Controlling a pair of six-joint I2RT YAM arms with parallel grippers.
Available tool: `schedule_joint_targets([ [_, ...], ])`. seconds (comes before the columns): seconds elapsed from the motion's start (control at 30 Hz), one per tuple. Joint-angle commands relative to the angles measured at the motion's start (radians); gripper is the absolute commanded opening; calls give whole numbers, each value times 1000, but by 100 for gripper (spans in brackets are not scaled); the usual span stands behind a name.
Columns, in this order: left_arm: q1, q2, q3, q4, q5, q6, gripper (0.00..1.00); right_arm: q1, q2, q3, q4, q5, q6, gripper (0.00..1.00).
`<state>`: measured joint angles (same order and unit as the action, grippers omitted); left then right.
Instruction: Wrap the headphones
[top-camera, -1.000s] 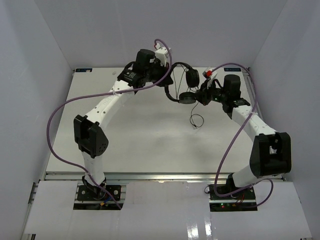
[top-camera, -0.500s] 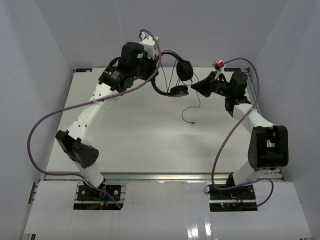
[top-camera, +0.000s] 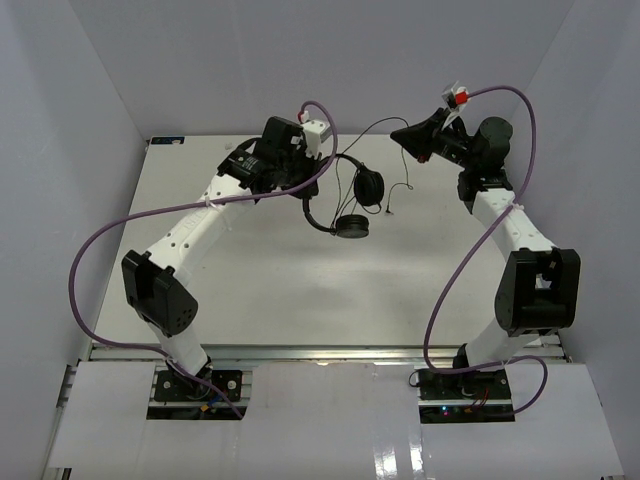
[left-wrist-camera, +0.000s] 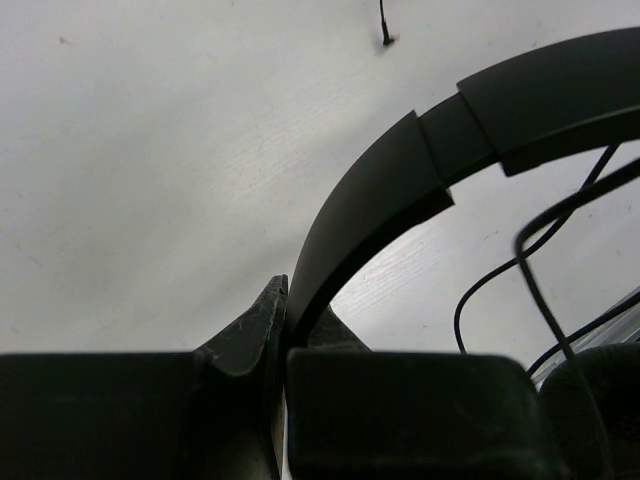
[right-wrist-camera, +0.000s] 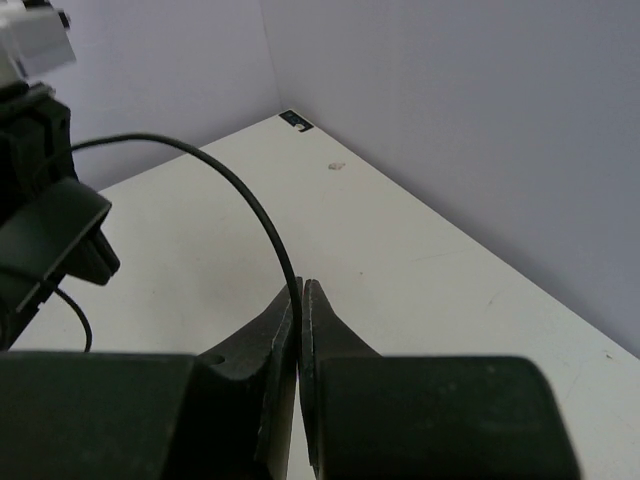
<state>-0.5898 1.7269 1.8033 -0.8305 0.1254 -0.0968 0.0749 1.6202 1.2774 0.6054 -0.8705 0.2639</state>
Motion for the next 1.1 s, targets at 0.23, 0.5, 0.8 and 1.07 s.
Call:
schedule_joint_targets([
  [0.23,-14,-104,-106,29,81,11,0,-121,36,81,-5,100,7,8],
  [0.5,-15,-119,-8,28,118,-15,0,-87,-12,82,-167,155,-173,8],
  [0.8,-15,-190,79,13,62,-56,0,-76,-17,156,-323,202,-307,8],
  [1.07,-13,-195,263,27,18,-132,0,72,4,165,-498,266,-452,8],
])
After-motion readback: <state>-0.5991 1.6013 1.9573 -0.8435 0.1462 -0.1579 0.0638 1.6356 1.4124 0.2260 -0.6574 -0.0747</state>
